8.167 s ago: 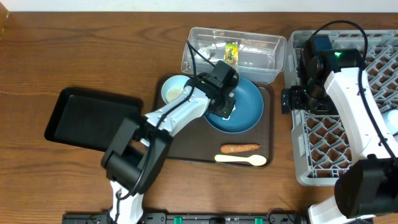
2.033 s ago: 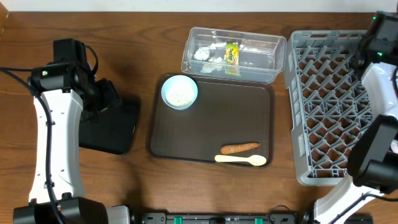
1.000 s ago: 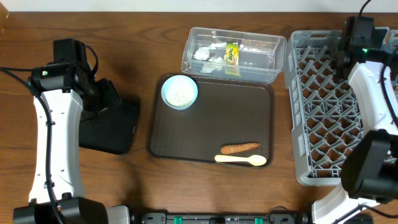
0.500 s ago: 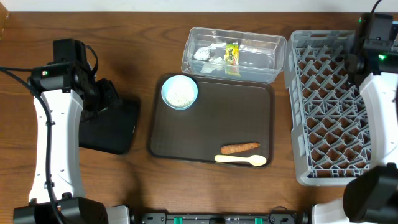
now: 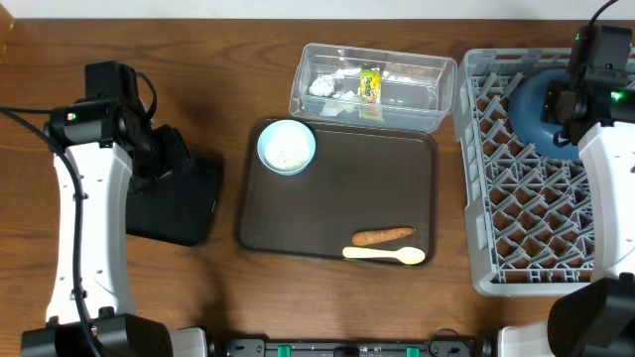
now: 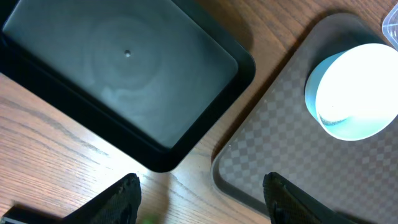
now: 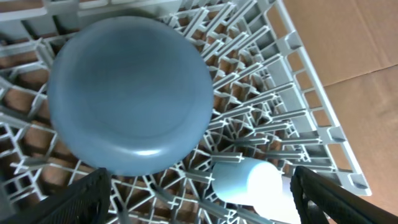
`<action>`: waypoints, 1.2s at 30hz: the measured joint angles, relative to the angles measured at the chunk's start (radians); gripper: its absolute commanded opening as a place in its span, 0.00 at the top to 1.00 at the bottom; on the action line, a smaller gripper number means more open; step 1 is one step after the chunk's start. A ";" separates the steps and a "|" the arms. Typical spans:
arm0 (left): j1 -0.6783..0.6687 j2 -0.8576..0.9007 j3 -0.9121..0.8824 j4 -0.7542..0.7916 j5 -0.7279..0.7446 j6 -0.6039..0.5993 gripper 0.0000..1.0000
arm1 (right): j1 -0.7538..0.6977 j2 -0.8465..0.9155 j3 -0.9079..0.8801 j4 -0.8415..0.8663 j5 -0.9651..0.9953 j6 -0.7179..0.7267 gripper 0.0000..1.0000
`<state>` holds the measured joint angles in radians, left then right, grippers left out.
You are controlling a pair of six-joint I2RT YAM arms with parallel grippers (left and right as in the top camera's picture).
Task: Sort waste into correct bins and load items into the dishwasher rack
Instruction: 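Open the right gripper and pull it back to the rack edge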
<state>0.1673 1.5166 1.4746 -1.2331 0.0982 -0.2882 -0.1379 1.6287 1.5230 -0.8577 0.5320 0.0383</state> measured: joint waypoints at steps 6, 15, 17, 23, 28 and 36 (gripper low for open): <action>0.000 0.000 0.000 0.000 0.000 0.000 0.34 | 0.000 0.000 0.000 -0.018 -0.041 0.003 0.06; 0.000 0.000 0.000 0.002 0.000 0.000 0.34 | 0.000 0.000 0.000 -0.031 -0.181 0.004 0.05; 0.000 0.000 0.000 0.002 0.000 0.000 0.34 | 0.000 0.000 0.000 -0.043 -0.236 0.004 0.06; 0.000 0.000 0.000 0.002 0.000 0.000 0.34 | 0.001 0.000 0.000 -0.073 -0.369 0.006 0.05; 0.000 0.000 0.000 0.003 0.000 0.000 0.34 | 0.023 0.000 0.000 -0.119 -0.424 0.007 0.04; 0.000 0.000 0.000 0.003 0.000 0.000 0.34 | 0.126 0.000 0.000 -0.180 -0.467 0.007 0.04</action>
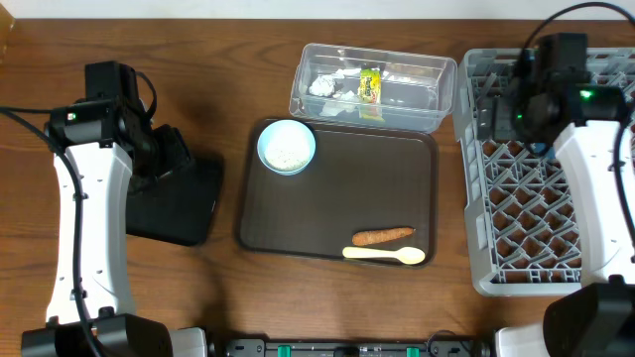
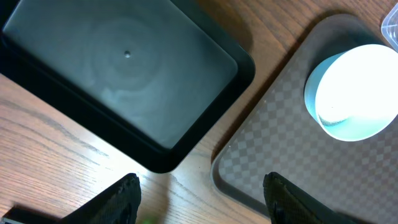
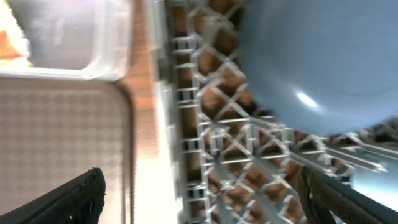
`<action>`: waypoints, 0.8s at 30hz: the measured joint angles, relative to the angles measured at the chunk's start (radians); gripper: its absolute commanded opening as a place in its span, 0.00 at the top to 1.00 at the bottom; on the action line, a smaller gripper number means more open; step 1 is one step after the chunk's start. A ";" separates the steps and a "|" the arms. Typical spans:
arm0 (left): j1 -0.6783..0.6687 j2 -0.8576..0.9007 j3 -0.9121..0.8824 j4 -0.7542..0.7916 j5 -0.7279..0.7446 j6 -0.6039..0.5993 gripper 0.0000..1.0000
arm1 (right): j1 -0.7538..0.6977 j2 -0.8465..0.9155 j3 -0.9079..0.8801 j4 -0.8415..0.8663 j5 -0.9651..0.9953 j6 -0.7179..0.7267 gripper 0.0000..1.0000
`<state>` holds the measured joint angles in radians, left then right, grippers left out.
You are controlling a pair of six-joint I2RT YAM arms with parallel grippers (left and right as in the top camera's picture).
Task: Sort waste into correct bins and load items into the dishwasher rack
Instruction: 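Open the right gripper and pull it back to the rack edge, then reach the left gripper to the small light-blue rice bowl and grasp it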
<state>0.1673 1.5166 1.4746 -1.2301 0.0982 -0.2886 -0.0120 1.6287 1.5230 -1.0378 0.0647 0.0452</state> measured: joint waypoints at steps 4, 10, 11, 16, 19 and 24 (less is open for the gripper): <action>0.000 0.000 0.000 0.001 0.000 0.000 0.34 | 0.060 0.000 0.000 -0.025 -0.051 0.000 0.03; 0.000 0.000 0.000 0.002 0.000 0.003 0.24 | 0.149 0.000 0.000 -0.075 -0.131 0.000 0.02; 0.000 0.000 0.000 0.005 0.002 0.001 0.23 | 0.163 0.000 0.000 -0.079 -0.140 0.000 0.02; -0.008 0.000 0.000 0.043 0.063 0.034 0.22 | 0.227 0.000 0.000 -0.092 -0.167 0.000 0.01; -0.056 0.000 0.000 0.075 0.103 0.084 0.21 | 0.245 0.000 0.000 -0.106 -0.174 -0.001 0.01; -0.171 0.000 0.000 0.135 0.129 0.145 0.19 | 0.245 0.000 0.000 -0.125 -0.178 -0.002 0.01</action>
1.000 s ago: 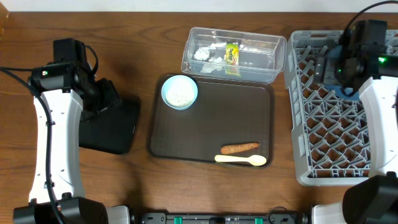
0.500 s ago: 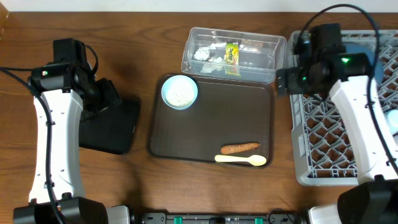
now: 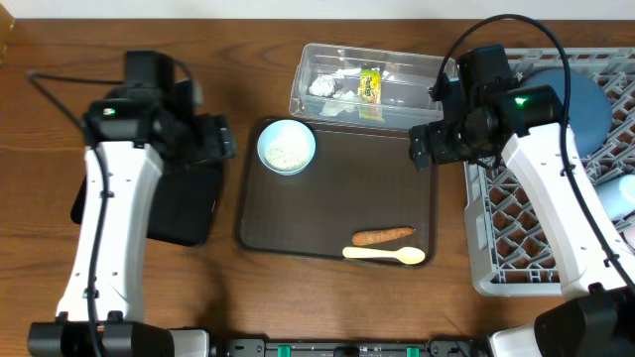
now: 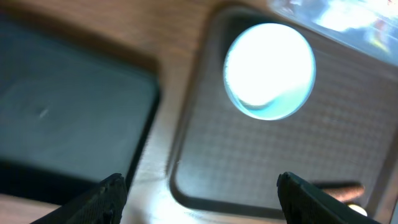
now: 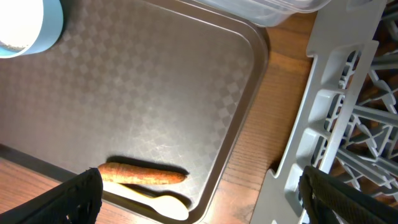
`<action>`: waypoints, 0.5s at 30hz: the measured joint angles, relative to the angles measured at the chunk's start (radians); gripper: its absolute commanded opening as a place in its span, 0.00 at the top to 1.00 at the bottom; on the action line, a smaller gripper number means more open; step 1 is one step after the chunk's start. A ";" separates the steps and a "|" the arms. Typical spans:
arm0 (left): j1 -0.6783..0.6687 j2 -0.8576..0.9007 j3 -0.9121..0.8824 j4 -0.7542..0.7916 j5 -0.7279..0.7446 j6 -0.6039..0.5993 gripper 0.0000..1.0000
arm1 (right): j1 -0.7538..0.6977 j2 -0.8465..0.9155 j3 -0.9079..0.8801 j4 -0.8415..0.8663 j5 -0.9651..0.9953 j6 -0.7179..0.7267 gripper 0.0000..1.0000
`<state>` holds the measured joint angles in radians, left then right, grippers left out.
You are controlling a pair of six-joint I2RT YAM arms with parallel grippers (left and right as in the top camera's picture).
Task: Sort waste into correct bins and load items into the dishwasher rack
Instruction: 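Reach the left gripper to the small light-blue rice bowl and grasp it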
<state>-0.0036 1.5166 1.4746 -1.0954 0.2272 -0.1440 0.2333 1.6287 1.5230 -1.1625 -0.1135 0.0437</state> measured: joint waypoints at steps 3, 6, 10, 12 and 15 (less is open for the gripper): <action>-0.068 0.000 0.000 0.031 0.008 0.018 0.19 | 0.000 0.000 0.000 0.000 -0.003 0.000 0.01; -0.129 0.007 0.000 0.058 0.010 0.026 0.19 | 0.000 0.000 0.000 -0.001 -0.003 0.000 0.01; -0.202 0.048 0.000 0.108 0.009 0.041 0.19 | 0.000 0.000 0.000 -0.001 -0.004 0.000 0.01; -0.240 0.084 0.000 0.139 0.001 0.045 0.19 | 0.000 0.000 0.000 -0.001 -0.004 0.000 0.01; -0.285 0.141 0.000 0.186 -0.013 0.059 0.19 | 0.000 0.000 0.000 -0.001 -0.006 0.000 0.01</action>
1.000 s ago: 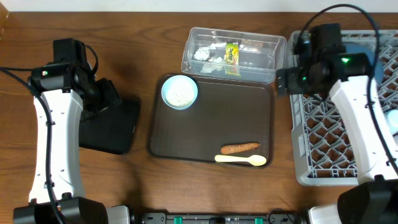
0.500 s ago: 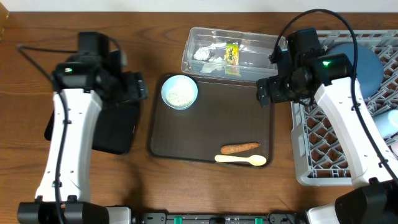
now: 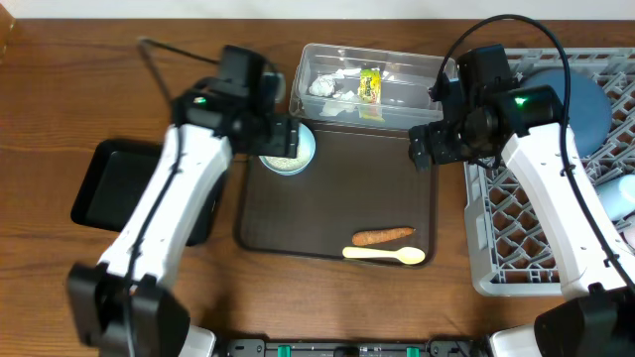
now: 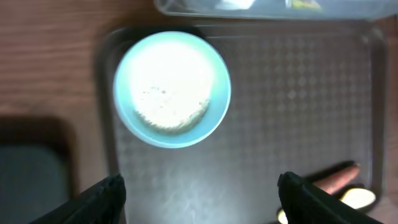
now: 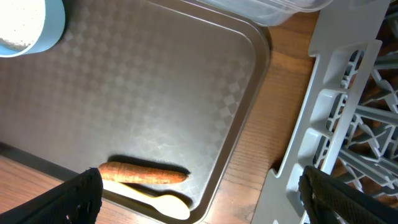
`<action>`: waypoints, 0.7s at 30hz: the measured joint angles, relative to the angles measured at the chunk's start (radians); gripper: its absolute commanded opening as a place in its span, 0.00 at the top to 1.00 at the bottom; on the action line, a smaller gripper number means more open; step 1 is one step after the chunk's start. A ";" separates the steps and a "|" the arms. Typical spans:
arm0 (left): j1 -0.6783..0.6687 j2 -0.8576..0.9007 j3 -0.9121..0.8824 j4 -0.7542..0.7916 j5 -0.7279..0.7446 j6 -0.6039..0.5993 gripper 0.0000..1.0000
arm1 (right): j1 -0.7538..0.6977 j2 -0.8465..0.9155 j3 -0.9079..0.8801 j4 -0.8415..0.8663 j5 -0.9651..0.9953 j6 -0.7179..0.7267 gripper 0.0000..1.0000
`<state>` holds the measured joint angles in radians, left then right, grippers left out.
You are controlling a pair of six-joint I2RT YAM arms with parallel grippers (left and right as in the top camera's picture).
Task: Sort waste into correct bins and load items into the dishwasher rack
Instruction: 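Reach the left gripper to the small light-blue rice bowl and grasp it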
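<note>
A light blue bowl (image 4: 172, 89) with white residue sits in the far left corner of the brown tray (image 3: 337, 193). My left gripper (image 4: 202, 186) hangs open just above it, partly hiding the bowl (image 3: 294, 154) in the overhead view. An orange carrot-like piece (image 5: 144, 174) and a cream spoon (image 5: 158, 200) lie side by side at the tray's near right. My right gripper (image 5: 199, 186) is open and empty over the tray's right edge, beside the grey dishwasher rack (image 3: 526, 248).
A clear bin (image 3: 372, 84) holding wrappers stands behind the tray. A black bin (image 3: 99, 183) lies to the left, crossed by my left arm. The rack holds a blue dish (image 3: 590, 99) at the back and a pale cup (image 3: 622, 198) at its right edge.
My left gripper has moved right, from the strip between the black bin and the tray to above the light blue bowl. The right arm has not moved.
At first my left gripper was open over the black bin's right edge and my right gripper over the blue dish in the rack. The right one was then at the rack's left side, later over the tray's right edge. The left now hangs above the bowl.
</note>
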<state>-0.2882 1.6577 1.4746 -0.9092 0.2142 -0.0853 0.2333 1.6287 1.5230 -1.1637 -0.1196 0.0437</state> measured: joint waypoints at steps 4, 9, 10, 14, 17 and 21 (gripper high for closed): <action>-0.056 0.093 0.000 0.031 -0.011 0.024 0.20 | 0.000 0.000 0.000 -0.001 0.000 0.000 0.01; -0.101 0.170 0.000 0.067 -0.011 0.038 0.23 | 0.000 0.000 0.000 0.000 0.000 0.000 0.01; -0.107 0.181 0.000 0.074 -0.012 0.039 0.24 | 0.000 0.000 0.000 0.000 0.000 0.000 0.01; -0.125 0.220 0.000 0.096 -0.012 0.039 0.25 | 0.000 0.000 0.000 0.000 0.000 0.000 0.01; -0.134 0.253 0.000 0.124 -0.015 0.039 0.25 | 0.000 0.000 0.000 0.000 0.000 0.000 0.01; -0.138 0.302 0.000 0.156 -0.027 0.039 0.25 | 0.000 0.000 0.000 0.000 -0.001 0.000 0.01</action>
<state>-0.4259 1.9594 1.4746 -0.7532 0.1867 -0.0467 0.2333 1.6287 1.5230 -1.1641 -0.1204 0.0437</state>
